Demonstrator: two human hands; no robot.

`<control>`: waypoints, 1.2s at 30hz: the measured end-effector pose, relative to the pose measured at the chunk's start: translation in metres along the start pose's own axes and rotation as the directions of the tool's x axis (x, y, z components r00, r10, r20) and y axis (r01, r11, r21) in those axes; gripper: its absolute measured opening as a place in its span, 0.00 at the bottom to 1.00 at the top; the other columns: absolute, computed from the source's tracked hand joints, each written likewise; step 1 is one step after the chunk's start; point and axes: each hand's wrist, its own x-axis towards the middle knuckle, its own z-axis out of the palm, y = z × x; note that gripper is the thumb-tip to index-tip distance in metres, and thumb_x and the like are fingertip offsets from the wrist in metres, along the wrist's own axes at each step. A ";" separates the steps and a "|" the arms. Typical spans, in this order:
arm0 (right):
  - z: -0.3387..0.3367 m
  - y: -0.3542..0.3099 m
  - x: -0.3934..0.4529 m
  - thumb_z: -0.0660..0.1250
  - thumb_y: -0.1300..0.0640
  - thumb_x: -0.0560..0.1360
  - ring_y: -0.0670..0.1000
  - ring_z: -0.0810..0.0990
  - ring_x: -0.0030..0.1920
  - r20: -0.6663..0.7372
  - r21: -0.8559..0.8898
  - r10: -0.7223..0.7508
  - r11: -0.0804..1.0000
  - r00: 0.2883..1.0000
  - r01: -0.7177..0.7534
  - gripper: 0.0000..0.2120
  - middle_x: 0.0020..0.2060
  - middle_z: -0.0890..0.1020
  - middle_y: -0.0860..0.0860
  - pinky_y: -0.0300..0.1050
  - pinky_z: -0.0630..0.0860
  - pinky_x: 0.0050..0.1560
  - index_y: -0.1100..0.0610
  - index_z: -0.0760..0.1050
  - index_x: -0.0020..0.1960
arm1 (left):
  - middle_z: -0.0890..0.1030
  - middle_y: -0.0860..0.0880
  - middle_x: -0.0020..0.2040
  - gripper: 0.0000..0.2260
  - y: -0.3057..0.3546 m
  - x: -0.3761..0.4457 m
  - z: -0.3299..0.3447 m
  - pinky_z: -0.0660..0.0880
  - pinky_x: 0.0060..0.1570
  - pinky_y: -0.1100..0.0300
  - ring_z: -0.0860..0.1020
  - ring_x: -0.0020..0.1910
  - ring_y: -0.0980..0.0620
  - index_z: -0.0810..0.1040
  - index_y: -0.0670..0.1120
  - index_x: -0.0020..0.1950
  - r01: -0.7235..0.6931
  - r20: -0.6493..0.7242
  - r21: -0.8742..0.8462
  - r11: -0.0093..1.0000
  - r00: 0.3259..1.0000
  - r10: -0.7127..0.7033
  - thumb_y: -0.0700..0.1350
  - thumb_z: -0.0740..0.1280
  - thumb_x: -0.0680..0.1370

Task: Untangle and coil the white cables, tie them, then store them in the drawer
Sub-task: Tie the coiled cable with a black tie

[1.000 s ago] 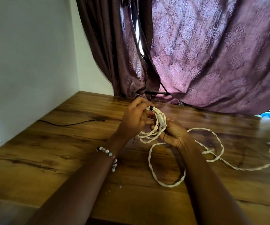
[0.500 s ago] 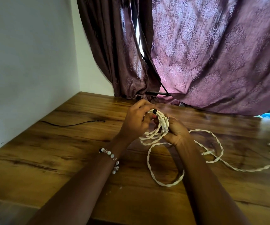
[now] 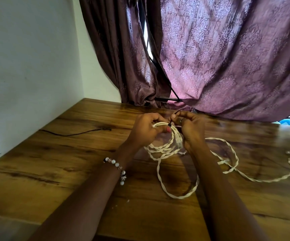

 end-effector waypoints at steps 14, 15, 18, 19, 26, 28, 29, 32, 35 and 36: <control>0.004 -0.001 -0.002 0.66 0.72 0.63 0.50 0.80 0.36 0.025 -0.220 -0.424 0.881 0.905 0.419 0.15 0.32 0.82 0.52 0.45 0.78 0.38 0.53 0.81 0.36 | 0.78 0.54 0.31 0.08 0.004 0.004 0.004 0.68 0.32 0.67 0.72 0.30 0.61 0.79 0.47 0.37 0.021 -0.048 0.030 0.999 0.999 -0.019 0.43 0.78 0.66; 0.005 0.000 -0.003 0.66 0.73 0.64 0.50 0.81 0.36 0.066 -0.236 -0.437 0.867 0.897 0.439 0.16 0.33 0.82 0.51 0.46 0.78 0.39 0.52 0.81 0.37 | 0.79 0.52 0.34 0.07 0.002 0.004 0.003 0.69 0.33 0.66 0.74 0.32 0.60 0.81 0.46 0.40 0.010 -0.072 0.035 0.999 0.997 -0.007 0.43 0.78 0.66; 0.007 0.002 -0.005 0.66 0.76 0.65 0.48 0.81 0.37 0.152 -0.209 -0.440 0.861 0.885 0.464 0.20 0.33 0.83 0.46 0.43 0.78 0.41 0.51 0.82 0.38 | 0.79 0.49 0.40 0.12 -0.001 0.003 0.002 0.71 0.39 0.65 0.76 0.39 0.55 0.84 0.47 0.52 -0.026 -0.123 0.138 0.990 0.992 0.043 0.43 0.76 0.69; 0.008 0.003 -0.006 0.66 0.76 0.65 0.48 0.81 0.37 0.173 -0.200 -0.436 0.863 0.883 0.464 0.21 0.33 0.84 0.46 0.42 0.78 0.40 0.50 0.82 0.38 | 0.78 0.50 0.40 0.12 -0.002 0.003 0.002 0.69 0.39 0.67 0.75 0.39 0.55 0.84 0.48 0.53 -0.027 -0.127 0.185 0.982 0.991 0.051 0.44 0.74 0.70; 0.010 0.012 -0.004 0.72 0.68 0.63 0.55 0.83 0.40 0.274 -0.279 -0.438 0.816 0.856 0.507 0.13 0.38 0.84 0.55 0.53 0.80 0.44 0.50 0.83 0.38 | 0.78 0.52 0.24 0.06 -0.001 0.001 0.003 0.63 0.20 0.68 0.68 0.19 0.60 0.81 0.39 0.49 0.374 -0.006 -0.364 0.853 0.915 -0.404 0.33 0.65 0.77; 0.011 0.014 -0.003 0.74 0.67 0.63 0.54 0.81 0.44 0.283 -0.336 -0.456 0.777 0.844 0.532 0.15 0.39 0.83 0.49 0.49 0.78 0.47 0.46 0.82 0.38 | 0.78 0.49 0.26 0.07 0.002 0.002 -0.002 0.61 0.20 0.69 0.67 0.20 0.60 0.80 0.37 0.51 0.426 0.064 -0.568 0.704 0.876 -0.478 0.32 0.63 0.77; 0.011 0.015 -0.003 0.75 0.66 0.63 0.52 0.79 0.46 0.295 -0.388 -0.478 0.731 0.827 0.561 0.16 0.40 0.81 0.45 0.44 0.76 0.49 0.45 0.83 0.39 | 0.78 0.47 0.29 0.07 0.002 0.003 -0.005 0.61 0.20 0.69 0.67 0.21 0.59 0.80 0.37 0.50 0.436 0.098 -0.638 0.635 0.864 -0.495 0.31 0.62 0.78; 0.010 0.013 -0.003 0.77 0.64 0.61 0.49 0.70 0.48 0.323 -0.508 -0.531 0.601 0.784 0.617 0.15 0.42 0.73 0.46 0.27 0.64 0.50 0.47 0.83 0.42 | 0.76 0.45 0.30 0.07 0.002 0.005 -0.010 0.60 0.18 0.70 0.67 0.20 0.59 0.79 0.35 0.50 0.480 0.193 -0.745 0.464 0.820 -0.539 0.32 0.60 0.79; 0.006 0.011 0.000 0.78 0.61 0.60 0.51 0.70 0.52 0.360 -0.519 -0.518 0.579 0.776 0.628 0.15 0.46 0.71 0.48 0.28 0.64 0.53 0.45 0.82 0.42 | 0.76 0.47 0.28 0.07 0.000 0.004 -0.010 0.61 0.17 0.69 0.67 0.20 0.60 0.77 0.33 0.51 0.517 0.250 -0.763 0.387 0.789 -0.561 0.35 0.62 0.78; 0.004 0.011 0.002 0.79 0.61 0.60 0.51 0.70 0.53 0.371 -0.508 -0.508 0.590 0.777 0.628 0.15 0.47 0.71 0.47 0.30 0.65 0.54 0.45 0.82 0.42 | 0.76 0.48 0.27 0.06 -0.001 0.005 -0.010 0.60 0.17 0.69 0.67 0.20 0.60 0.77 0.34 0.49 0.527 0.269 -0.766 0.369 0.783 -0.560 0.36 0.63 0.78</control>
